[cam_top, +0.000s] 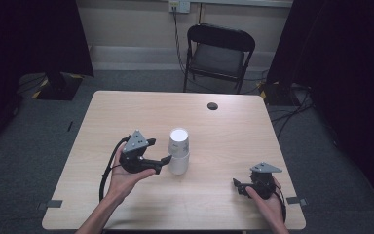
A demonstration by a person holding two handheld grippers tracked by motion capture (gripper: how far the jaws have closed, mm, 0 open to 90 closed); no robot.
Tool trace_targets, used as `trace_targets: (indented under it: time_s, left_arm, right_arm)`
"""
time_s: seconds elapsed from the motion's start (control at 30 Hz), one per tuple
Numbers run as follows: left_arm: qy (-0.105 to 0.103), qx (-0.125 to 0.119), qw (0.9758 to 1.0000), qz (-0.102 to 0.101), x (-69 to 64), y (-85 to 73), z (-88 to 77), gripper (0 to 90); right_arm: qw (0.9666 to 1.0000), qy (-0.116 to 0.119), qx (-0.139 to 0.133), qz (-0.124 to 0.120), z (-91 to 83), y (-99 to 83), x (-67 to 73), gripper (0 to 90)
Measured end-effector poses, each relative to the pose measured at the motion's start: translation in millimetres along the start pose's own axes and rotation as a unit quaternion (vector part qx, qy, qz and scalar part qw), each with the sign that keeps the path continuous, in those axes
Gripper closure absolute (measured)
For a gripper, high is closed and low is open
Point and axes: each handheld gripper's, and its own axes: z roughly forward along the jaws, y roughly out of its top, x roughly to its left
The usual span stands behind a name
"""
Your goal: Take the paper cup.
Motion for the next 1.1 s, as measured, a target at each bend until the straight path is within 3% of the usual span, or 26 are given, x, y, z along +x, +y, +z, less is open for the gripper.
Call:
trace_targets:
  time_s: [0.53,1.1]
  left_arm:
    - [-0.016,-0.009,0.9998,0.008,1.6,25.6,17.8,17.7]
    - [-0.021,0.015,0.9994,0.021,-1.3,34.7,42.1,16.5]
  right_arm:
    - [1.0000,0.000,0.000,0.000,0.0,0.0,0.0,11.4]
    - [1.0000,0.000,0.000,0.000,0.0,0.0,0.0,11.4]
